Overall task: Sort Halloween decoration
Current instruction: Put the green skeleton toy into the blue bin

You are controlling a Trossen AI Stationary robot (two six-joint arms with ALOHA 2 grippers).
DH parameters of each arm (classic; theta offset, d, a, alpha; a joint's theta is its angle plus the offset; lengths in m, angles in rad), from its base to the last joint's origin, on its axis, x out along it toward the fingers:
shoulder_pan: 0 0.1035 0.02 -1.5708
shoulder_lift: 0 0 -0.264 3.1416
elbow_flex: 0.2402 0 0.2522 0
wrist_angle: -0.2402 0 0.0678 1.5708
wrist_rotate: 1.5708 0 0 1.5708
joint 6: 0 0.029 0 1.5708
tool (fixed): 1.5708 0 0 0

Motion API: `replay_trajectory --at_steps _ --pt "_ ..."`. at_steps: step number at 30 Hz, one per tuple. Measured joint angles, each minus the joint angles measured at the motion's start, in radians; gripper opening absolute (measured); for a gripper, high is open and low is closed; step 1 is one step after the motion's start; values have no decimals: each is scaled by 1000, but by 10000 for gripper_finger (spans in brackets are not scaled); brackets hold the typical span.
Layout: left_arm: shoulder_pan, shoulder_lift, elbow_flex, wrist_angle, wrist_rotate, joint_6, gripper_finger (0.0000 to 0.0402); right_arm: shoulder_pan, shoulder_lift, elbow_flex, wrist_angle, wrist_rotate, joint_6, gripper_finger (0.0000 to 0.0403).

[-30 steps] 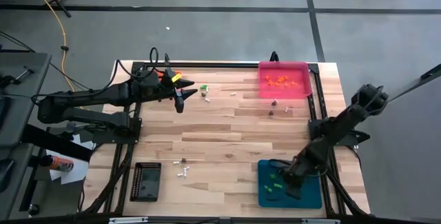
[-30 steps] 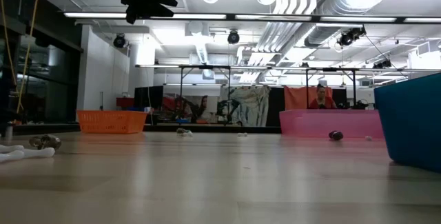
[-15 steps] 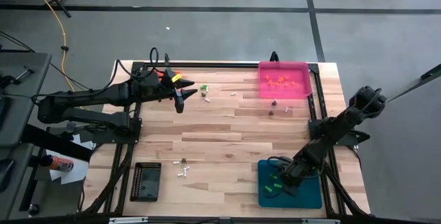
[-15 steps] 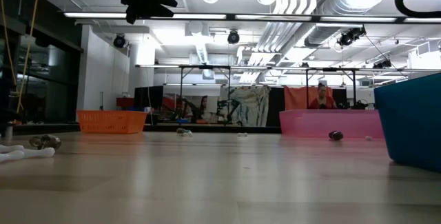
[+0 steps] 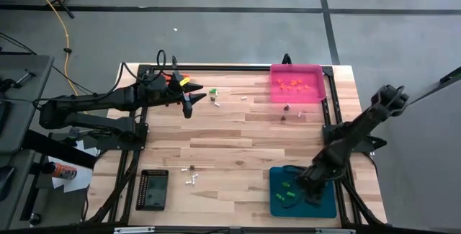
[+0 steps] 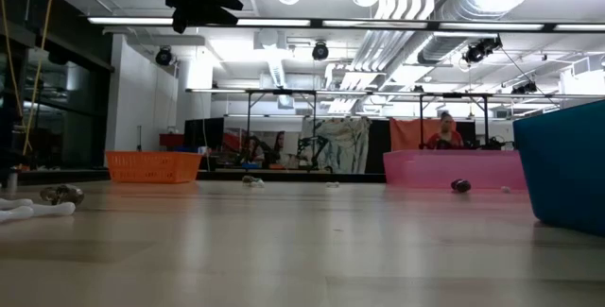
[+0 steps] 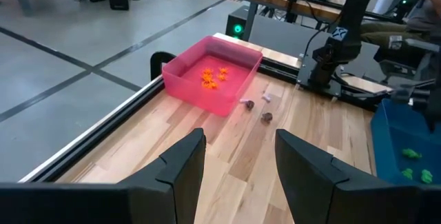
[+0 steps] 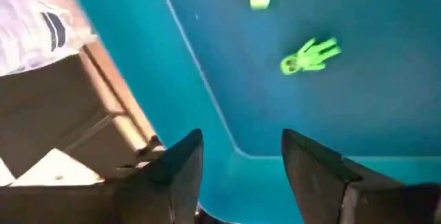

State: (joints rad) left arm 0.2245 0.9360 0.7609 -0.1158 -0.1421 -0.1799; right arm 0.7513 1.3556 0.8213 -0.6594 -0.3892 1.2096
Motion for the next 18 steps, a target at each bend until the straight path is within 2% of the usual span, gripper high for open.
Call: replay_trajectory --at_steps 5,8,11,15,18 --pt "0 0 0 2 0 -1 161 -76 -123 32 -58 240 -75 190" --pt "0 0 0 13 0 -18 161 -188 -162 32 -59 414 -160 190" --pt "-2 0 -1 38 33 -44 160 -336 -166 31 -20 533 -305 190" --pt "-16 2 -1 151 172 -16 141 -537 -166 31 227 574 -581 187" --pt "-44 18 -1 250 190 10 99 -658 -166 31 487 524 -762 174"
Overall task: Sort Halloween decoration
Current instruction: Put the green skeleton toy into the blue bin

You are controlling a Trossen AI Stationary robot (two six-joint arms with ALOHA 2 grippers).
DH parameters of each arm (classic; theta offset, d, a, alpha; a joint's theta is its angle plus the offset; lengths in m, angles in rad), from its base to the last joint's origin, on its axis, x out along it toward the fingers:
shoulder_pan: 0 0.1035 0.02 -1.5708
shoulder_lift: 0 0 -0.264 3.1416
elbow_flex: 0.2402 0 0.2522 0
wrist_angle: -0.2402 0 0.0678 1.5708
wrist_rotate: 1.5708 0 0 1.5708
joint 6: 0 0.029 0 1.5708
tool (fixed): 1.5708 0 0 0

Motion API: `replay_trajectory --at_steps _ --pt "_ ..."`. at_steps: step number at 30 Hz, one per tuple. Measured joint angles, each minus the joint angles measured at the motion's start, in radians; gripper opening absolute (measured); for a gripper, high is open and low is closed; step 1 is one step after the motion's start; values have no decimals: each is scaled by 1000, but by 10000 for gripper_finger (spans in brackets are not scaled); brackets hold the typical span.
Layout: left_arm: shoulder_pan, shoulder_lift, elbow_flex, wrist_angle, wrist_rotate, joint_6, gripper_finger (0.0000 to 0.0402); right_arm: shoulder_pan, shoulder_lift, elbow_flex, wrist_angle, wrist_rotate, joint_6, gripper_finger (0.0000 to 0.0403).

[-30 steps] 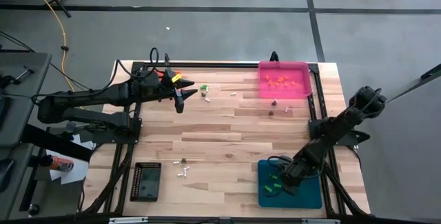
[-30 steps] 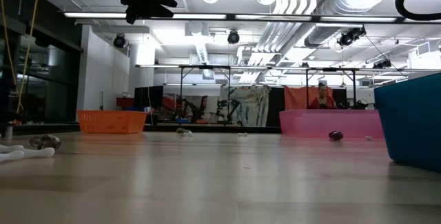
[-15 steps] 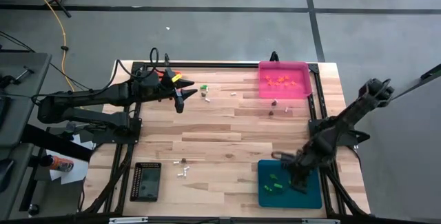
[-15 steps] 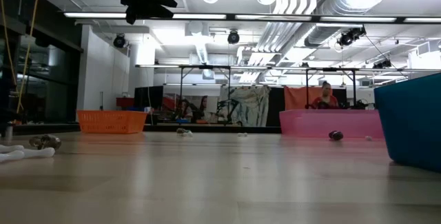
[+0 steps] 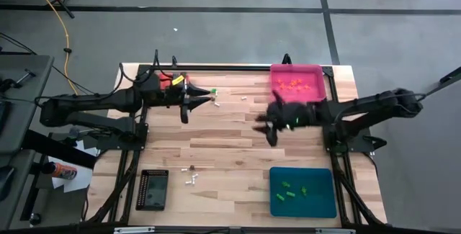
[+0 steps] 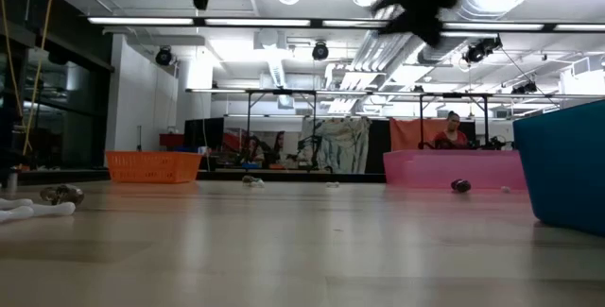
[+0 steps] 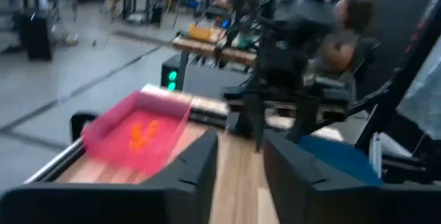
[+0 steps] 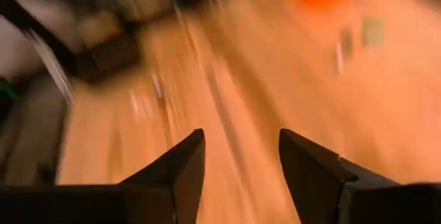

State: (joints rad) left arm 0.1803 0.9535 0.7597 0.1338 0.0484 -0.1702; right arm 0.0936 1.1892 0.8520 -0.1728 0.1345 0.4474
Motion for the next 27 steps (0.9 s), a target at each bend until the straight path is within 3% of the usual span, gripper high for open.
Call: replay_trajectory --at_steps 5,9,13,27 --pt "-27 37 0 87 -9 -18 10 -127 0 0 353 -85 -169 131" --pt "-43 74 0 126 -16 -58 6 -178 0 0 500 -145 -227 71" --pt "-49 103 0 152 -14 -90 3 -201 0 0 529 -234 -222 8" --pt "-57 111 0 172 -8 -98 0 -189 0 0 537 -259 -221 1"
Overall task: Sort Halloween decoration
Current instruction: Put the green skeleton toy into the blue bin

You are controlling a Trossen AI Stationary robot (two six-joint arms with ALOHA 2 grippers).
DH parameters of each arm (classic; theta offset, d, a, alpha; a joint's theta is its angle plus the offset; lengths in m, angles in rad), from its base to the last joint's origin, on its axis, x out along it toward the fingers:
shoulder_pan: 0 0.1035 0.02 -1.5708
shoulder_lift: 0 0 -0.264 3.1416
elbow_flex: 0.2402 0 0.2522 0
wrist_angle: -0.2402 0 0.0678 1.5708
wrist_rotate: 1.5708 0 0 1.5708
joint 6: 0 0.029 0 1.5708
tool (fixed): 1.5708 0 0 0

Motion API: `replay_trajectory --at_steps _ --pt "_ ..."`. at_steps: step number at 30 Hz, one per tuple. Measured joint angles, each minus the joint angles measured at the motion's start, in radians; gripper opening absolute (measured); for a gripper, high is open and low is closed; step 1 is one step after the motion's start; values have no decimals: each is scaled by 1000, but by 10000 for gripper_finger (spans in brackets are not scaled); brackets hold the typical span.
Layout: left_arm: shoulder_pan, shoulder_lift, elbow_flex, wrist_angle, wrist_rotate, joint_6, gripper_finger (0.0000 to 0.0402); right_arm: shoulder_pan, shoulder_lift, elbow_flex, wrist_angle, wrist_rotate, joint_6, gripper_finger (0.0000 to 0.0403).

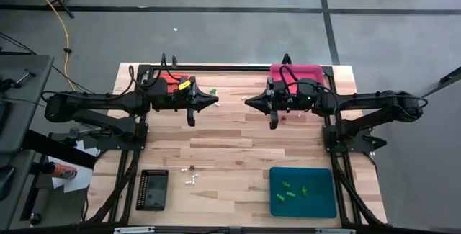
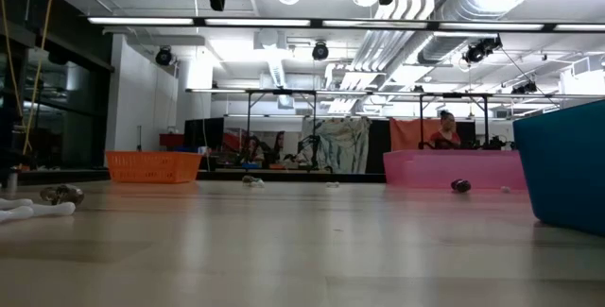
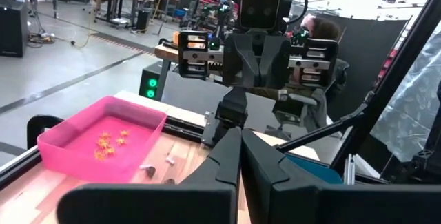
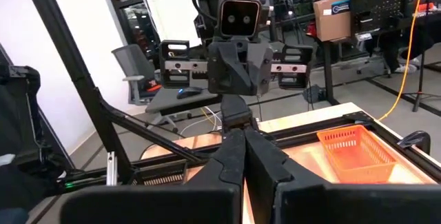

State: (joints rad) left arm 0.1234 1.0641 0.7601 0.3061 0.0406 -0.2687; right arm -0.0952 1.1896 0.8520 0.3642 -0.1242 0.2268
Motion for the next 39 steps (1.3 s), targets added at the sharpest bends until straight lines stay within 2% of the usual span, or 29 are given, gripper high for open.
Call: replay_trajectory --at_steps 12,16,19,22,26,31,35,39 --pt "0 0 0 -2 0 17 0 -1 0 0 -1 0 -8 0" --pt "3 10 0 10 -42 25 0 -3 0 0 -1 0 -11 0" --pt "48 47 5 4 -66 8 0 -3 0 0 -6 1 -11 0" --pt "162 125 78 -131 1 -33 0 -3 0 0 -12 1 -2 0" --pt "339 291 261 -445 138 16 0 -3 0 0 -24 1 2 0" --pt "493 546 486 -794 153 118 0 -3 0 0 -28 1 37 0" --pt "546 721 575 -919 153 153 0 -3 0 0 -31 2 55 0" --pt "550 829 587 -945 146 177 7 -2 0 0 -34 2 89 0"
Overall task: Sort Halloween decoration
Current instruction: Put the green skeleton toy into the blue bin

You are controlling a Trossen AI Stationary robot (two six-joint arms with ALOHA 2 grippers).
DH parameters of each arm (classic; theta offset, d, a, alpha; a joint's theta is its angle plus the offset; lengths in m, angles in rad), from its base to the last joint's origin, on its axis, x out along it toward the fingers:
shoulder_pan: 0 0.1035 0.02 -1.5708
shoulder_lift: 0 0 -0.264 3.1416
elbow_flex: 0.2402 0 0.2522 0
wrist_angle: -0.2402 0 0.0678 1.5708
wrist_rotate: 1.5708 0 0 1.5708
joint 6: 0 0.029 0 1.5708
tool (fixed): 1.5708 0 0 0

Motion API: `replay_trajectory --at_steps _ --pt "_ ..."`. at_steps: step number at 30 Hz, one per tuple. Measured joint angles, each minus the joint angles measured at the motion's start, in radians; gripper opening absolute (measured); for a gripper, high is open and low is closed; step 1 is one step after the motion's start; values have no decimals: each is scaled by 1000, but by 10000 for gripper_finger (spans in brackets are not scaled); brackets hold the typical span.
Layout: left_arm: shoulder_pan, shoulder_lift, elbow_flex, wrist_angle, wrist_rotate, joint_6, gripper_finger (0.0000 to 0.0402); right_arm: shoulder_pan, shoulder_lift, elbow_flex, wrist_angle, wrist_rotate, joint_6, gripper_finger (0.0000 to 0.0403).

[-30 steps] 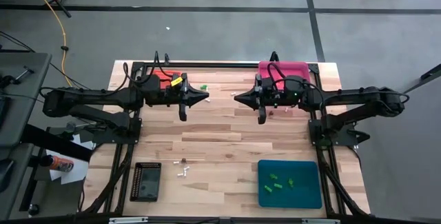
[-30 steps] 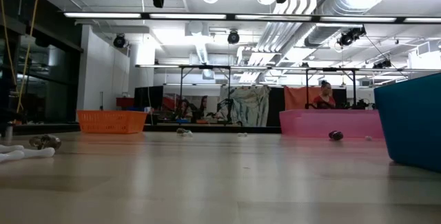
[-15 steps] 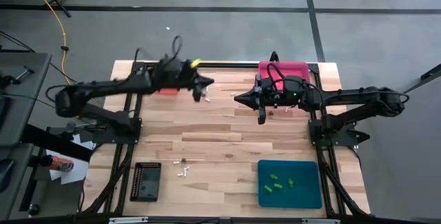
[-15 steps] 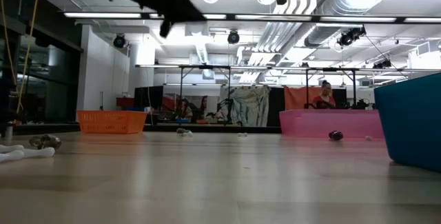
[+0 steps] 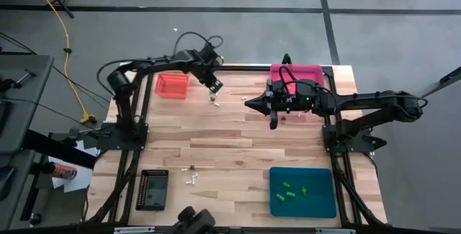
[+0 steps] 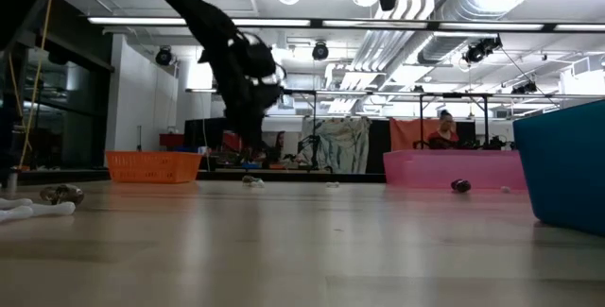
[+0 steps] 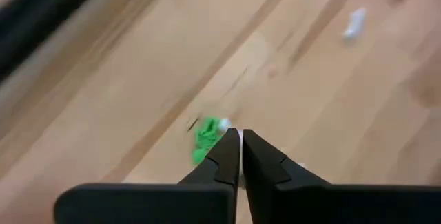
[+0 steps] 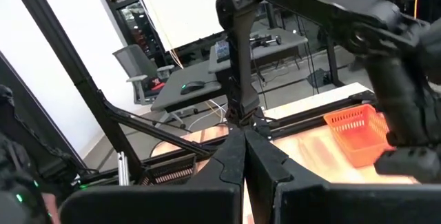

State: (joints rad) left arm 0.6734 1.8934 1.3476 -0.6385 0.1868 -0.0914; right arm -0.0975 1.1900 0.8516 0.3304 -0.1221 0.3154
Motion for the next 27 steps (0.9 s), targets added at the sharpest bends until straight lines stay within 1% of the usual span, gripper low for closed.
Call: replay_trajectory --at_steps 3,6,13,17,21,27 --pt "-8 50 0 -2 -69 0 23 0 0 0 -3 0 1 0" --pt "-16 70 1 14 -119 15 49 0 0 0 -5 16 1 0" --pt "-28 82 1 15 -142 34 122 0 0 0 -8 17 24 0" --pt "-32 82 1 16 -160 37 151 0 0 0 -12 17 27 0" --pt "-32 88 1 17 -165 37 160 0 0 0 -12 17 28 0" --pt "-39 129 0 1 -170 33 154 4 0 0 -22 17 45 0"
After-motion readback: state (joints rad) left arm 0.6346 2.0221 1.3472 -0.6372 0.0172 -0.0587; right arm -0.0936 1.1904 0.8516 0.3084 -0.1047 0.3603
